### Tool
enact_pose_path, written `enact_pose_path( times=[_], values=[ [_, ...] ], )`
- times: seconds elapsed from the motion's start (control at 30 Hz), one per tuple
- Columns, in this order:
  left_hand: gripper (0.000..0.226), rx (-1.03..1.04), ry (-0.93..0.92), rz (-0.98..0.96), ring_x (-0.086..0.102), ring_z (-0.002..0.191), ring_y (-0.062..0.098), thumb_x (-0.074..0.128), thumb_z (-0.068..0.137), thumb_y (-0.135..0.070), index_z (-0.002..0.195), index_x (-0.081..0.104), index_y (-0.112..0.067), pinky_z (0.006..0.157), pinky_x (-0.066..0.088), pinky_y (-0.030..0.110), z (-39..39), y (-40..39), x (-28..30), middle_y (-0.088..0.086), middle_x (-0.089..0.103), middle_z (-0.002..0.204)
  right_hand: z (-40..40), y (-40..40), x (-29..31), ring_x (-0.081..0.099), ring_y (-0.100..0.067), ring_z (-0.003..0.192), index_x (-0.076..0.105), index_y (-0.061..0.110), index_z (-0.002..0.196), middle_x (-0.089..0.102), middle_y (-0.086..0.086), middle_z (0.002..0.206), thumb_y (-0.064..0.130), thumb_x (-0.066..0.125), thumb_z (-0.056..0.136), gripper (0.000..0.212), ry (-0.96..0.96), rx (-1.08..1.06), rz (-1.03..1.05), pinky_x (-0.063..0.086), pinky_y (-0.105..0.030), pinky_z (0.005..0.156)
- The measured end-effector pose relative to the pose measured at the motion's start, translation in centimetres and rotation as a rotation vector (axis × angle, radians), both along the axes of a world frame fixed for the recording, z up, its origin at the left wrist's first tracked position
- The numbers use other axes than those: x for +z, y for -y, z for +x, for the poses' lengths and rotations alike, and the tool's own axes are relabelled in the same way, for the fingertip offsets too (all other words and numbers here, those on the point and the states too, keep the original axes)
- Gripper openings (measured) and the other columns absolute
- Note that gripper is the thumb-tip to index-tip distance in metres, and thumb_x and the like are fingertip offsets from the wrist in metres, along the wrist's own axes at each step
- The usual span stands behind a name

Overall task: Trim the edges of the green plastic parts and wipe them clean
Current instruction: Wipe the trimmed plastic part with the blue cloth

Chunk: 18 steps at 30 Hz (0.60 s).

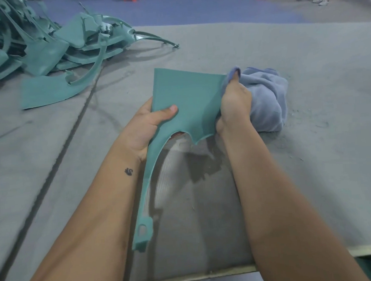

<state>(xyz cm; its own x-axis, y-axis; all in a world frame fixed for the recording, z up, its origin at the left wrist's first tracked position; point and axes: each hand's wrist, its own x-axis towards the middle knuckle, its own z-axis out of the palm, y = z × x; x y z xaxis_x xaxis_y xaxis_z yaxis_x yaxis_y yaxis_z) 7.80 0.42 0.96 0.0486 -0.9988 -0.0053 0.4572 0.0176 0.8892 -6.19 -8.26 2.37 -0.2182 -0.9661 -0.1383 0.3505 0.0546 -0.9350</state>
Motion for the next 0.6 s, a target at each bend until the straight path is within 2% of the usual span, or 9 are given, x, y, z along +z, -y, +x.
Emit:
enact_pose_path(
  times=[0.1, 0.17, 0.23, 0.27, 0.33, 0.4, 0.43, 0.5, 0.6],
  values=[
    [0.036, 0.025, -0.010, -0.008, 0.072, 0.084, 0.025, 0.059, 0.078, 0.000, 0.113, 0.062, -0.008, 0.079, 0.059, 0.038, 0.1, 0.1, 0.1, 0.011, 0.074, 0.100, -0.7, 0.5, -0.1, 0.065, -0.014, 0.066, 0.060, 0.019, 0.080, 0.065, 0.005, 0.069, 0.041, 0.041, 0.101, 0.037, 0.299, -0.018, 0.006, 0.054, -0.023, 0.057],
    [0.031, 0.062, 0.000, -0.015, 0.072, 0.083, 0.024, 0.056, 0.083, 0.003, 0.111, 0.062, -0.008, 0.078, 0.060, 0.037, 0.3, 0.2, 0.1, 0.010, 0.074, 0.097, -0.6, 0.6, 0.2, 0.064, -0.011, 0.064, 0.053, 0.019, 0.076, 0.063, 0.006, 0.063, 0.039, 0.036, 0.103, 0.038, 0.302, 0.053, 0.001, 0.052, -0.020, 0.057],
    [0.026, 0.121, 0.014, -0.010, 0.072, 0.080, 0.023, 0.051, 0.090, 0.006, 0.108, 0.063, -0.009, 0.071, 0.061, 0.034, 0.6, 0.4, -0.1, 0.008, 0.075, 0.093, 0.4, 0.3, 0.3, 0.060, -0.008, 0.051, 0.051, 0.016, 0.072, 0.059, 0.007, 0.052, 0.037, 0.033, 0.104, 0.042, 0.070, 0.158, -0.021, 0.046, -0.018, 0.047],
    [0.025, 0.154, 0.023, -0.005, 0.072, 0.079, 0.022, 0.051, 0.091, 0.006, 0.107, 0.063, -0.009, 0.068, 0.060, 0.033, 0.7, 0.5, -0.1, 0.007, 0.075, 0.092, 1.0, 0.2, 0.0, 0.060, -0.008, 0.055, 0.055, 0.015, 0.078, 0.061, 0.005, 0.058, 0.034, 0.035, 0.104, 0.038, -0.056, 0.226, -0.048, 0.046, -0.020, 0.049],
    [0.022, 0.213, 0.043, -0.003, 0.071, 0.075, 0.020, 0.051, 0.092, 0.005, 0.105, 0.062, -0.010, 0.065, 0.059, 0.030, 1.0, 0.7, -0.2, 0.005, 0.074, 0.088, 1.6, -0.3, -0.9, 0.063, -0.012, 0.079, 0.057, 0.012, 0.104, 0.066, -0.001, 0.086, 0.023, 0.046, 0.100, 0.015, -0.212, 0.382, -0.160, 0.052, -0.026, 0.070],
    [0.021, 0.236, 0.050, -0.005, 0.071, 0.074, 0.019, 0.051, 0.093, 0.004, 0.105, 0.062, -0.010, 0.064, 0.059, 0.030, 1.2, 0.7, -0.3, 0.004, 0.075, 0.086, 1.3, -0.5, -1.5, 0.061, -0.019, 0.102, 0.048, 0.013, 0.125, 0.061, -0.008, 0.112, 0.019, 0.056, 0.095, 0.032, -0.361, 0.469, -0.222, 0.051, -0.032, 0.088],
    [0.021, 0.233, 0.051, -0.005, 0.072, 0.074, 0.019, 0.051, 0.093, 0.004, 0.105, 0.062, -0.010, 0.064, 0.059, 0.030, 1.2, 0.7, -0.3, 0.004, 0.075, 0.086, 1.1, -0.5, -1.6, 0.060, -0.015, 0.101, 0.047, 0.015, 0.126, 0.061, -0.005, 0.112, 0.018, 0.060, 0.092, 0.036, -0.410, 0.457, -0.247, 0.050, -0.028, 0.087],
    [0.021, 0.220, 0.067, -0.001, 0.072, 0.074, 0.019, 0.052, 0.093, 0.004, 0.104, 0.063, -0.010, 0.063, 0.058, 0.029, 1.1, 0.6, -0.4, 0.003, 0.075, 0.086, 1.1, -0.8, -1.5, 0.060, -0.004, 0.086, 0.050, 0.014, 0.111, 0.062, 0.004, 0.097, 0.014, 0.065, 0.089, 0.026, -0.469, 0.361, -0.329, 0.046, -0.015, 0.075],
    [0.018, 0.212, 0.092, 0.021, 0.072, 0.072, 0.018, 0.053, 0.094, 0.000, 0.102, 0.063, -0.012, 0.061, 0.058, 0.028, 0.9, 0.7, -0.4, 0.003, 0.075, 0.084, 1.2, -1.0, -1.2, 0.057, -0.007, 0.075, 0.055, 0.014, 0.090, 0.060, 0.005, 0.081, 0.015, 0.062, 0.091, 0.007, -0.494, 0.201, -0.363, 0.042, -0.009, 0.065]
  ],
)
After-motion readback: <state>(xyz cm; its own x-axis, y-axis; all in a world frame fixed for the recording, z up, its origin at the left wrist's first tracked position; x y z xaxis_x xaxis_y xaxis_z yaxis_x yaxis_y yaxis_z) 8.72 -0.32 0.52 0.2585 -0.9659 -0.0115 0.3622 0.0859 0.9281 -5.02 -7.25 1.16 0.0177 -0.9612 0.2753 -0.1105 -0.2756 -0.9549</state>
